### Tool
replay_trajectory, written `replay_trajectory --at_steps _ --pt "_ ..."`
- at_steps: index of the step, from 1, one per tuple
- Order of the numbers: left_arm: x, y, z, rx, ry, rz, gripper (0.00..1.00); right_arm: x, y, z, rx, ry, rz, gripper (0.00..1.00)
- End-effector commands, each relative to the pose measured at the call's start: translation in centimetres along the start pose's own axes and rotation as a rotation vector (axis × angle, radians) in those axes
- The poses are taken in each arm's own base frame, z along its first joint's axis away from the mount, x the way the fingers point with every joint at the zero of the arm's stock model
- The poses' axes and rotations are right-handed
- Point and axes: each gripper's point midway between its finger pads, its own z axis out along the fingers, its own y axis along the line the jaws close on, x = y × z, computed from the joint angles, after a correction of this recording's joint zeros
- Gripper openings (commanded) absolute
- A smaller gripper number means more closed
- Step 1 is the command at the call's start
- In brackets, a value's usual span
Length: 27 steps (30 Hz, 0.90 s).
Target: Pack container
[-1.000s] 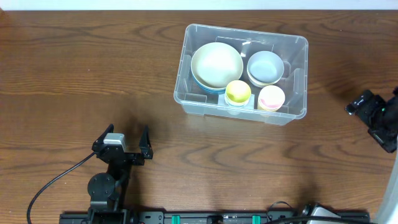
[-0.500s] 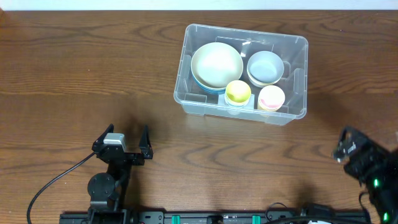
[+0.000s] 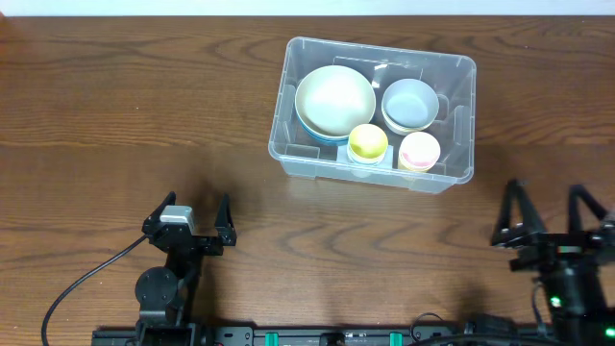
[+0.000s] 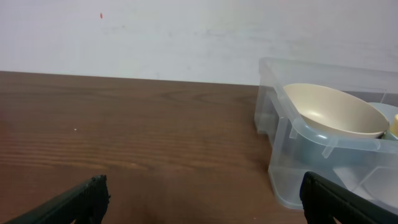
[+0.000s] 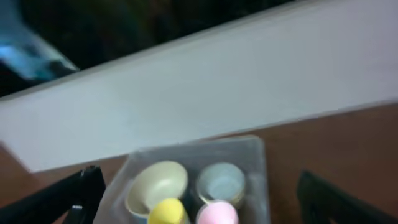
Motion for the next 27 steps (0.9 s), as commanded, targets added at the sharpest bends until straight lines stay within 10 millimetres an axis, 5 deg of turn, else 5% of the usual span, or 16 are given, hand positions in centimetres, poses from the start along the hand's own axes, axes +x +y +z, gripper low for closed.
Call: replay_trajectory --at_steps 1,15,27 --pt "1.5 0.0 0.1 0.009 0.046 0.012 0.98 4.0 0.7 1.1 -0.119 0.053 -0.022 0.99" --pt "1.5 0.0 0.1 0.009 0.046 0.012 0.98 11.9 -4.0 4.5 -0.062 -0.057 -0.046 0.99" --pt "1.5 0.0 0.1 0.008 0.047 0.012 0.98 14.2 -4.9 4.7 -0.044 -0.083 -0.433 0.99"
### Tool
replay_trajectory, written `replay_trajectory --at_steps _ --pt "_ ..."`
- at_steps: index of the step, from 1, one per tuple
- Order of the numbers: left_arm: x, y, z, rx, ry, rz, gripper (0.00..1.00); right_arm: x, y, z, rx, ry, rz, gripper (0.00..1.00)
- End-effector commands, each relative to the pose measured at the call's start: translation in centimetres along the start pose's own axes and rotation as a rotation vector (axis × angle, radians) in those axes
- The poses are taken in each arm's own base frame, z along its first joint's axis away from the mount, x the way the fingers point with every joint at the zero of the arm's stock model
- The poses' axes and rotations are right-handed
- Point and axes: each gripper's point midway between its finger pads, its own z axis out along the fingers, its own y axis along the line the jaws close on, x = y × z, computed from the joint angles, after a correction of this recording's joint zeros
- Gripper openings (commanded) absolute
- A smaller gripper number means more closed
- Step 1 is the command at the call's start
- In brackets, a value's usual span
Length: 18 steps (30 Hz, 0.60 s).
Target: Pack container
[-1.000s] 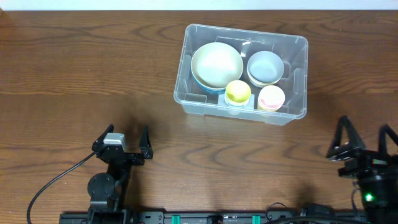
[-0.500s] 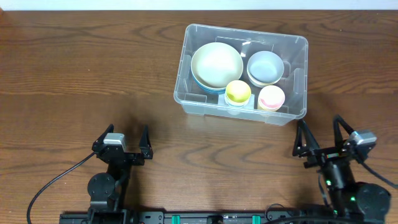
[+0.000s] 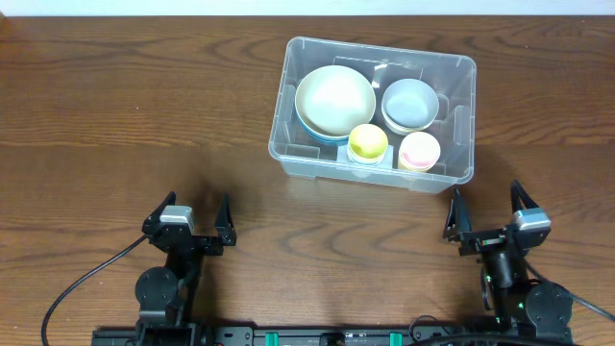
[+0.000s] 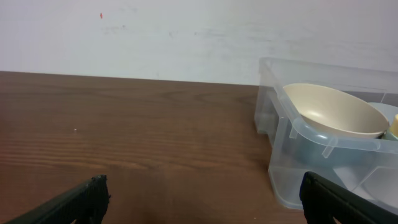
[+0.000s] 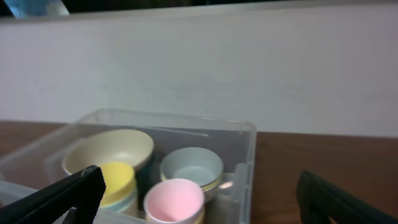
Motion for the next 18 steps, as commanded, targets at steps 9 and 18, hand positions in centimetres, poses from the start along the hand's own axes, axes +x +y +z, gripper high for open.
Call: replay_trajectory --at_steps 9,18 --pt "1.5 0.0 0.1 0.009 0.046 0.012 0.98 4.5 -0.6 0.5 0.006 0.086 -0.224 0.99" --pt "1.5 0.0 0.1 0.009 0.046 0.012 0.98 6.5 -0.1 0.6 -0.041 0.12 -0.339 0.99"
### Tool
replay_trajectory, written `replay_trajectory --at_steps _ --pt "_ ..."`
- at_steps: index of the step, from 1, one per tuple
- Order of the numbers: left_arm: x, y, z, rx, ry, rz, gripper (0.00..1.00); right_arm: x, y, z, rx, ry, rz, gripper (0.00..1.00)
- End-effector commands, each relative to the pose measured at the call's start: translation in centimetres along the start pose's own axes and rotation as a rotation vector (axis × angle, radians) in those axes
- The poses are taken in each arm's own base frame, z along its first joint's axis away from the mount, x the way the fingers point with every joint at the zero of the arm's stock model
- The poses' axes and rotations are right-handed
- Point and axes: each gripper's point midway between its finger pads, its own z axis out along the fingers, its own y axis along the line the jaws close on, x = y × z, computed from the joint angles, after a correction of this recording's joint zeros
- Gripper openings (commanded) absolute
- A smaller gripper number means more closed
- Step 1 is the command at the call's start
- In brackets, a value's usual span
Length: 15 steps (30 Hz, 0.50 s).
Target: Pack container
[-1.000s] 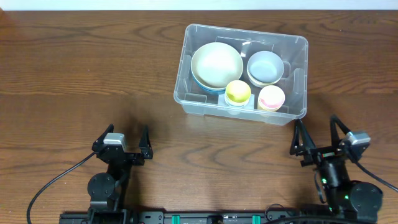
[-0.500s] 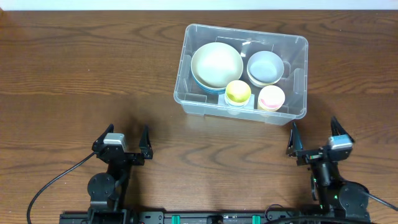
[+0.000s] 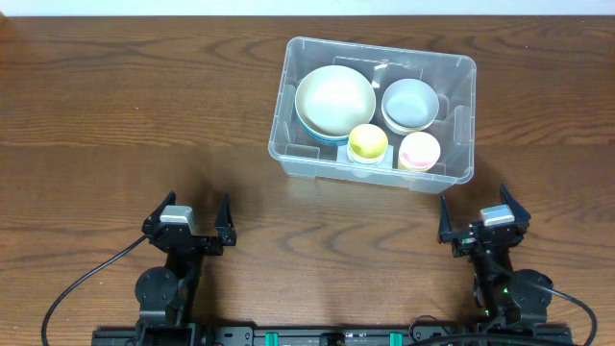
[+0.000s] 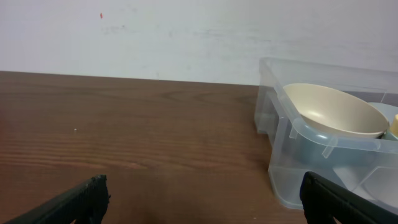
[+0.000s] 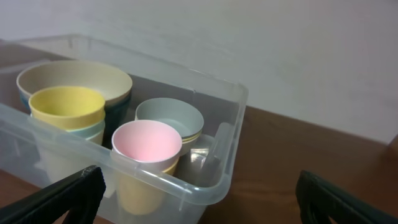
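A clear plastic container stands at the back right of the table. Inside it are a cream bowl on a blue one, a pale blue bowl, a yellow cup and a pink cup. My left gripper rests open near the front edge, far left of the container, with nothing between its fingers. My right gripper rests open near the front edge, just in front of the container's right end, also holding nothing. The right wrist view looks into the container at the pink cup.
The brown wooden table stretches left of the container. A black cable runs from the left arm's base toward the front left corner. A white wall stands behind the table.
My right gripper has moved a little left and settled lower, its camera now looking into the container from closer. The left gripper and the container's contents have not moved.
The right gripper was first at the far right front edge, tilted, its view blurred. Then it stood in front of the container's right end, facing the wall. Now it rests there, open. The left gripper stayed open and still throughout.
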Motion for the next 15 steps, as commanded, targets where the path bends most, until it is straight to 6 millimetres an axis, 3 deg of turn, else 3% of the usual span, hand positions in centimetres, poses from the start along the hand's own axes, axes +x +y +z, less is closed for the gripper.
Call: replay_trajectory --at_steps 1,7,15 --pt "1.5 0.0 0.1 0.009 0.046 0.012 0.98 0.1 0.8 0.0 -0.039 -0.009 -0.116 0.99" --pt "1.5 0.0 0.1 0.009 0.046 0.012 0.98 1.3 0.9 0.2 -0.044 0.015 -0.144 0.99" --pt "1.5 0.0 0.1 0.009 0.046 0.012 0.98 1.2 0.9 0.2 -0.043 0.012 -0.151 0.99"
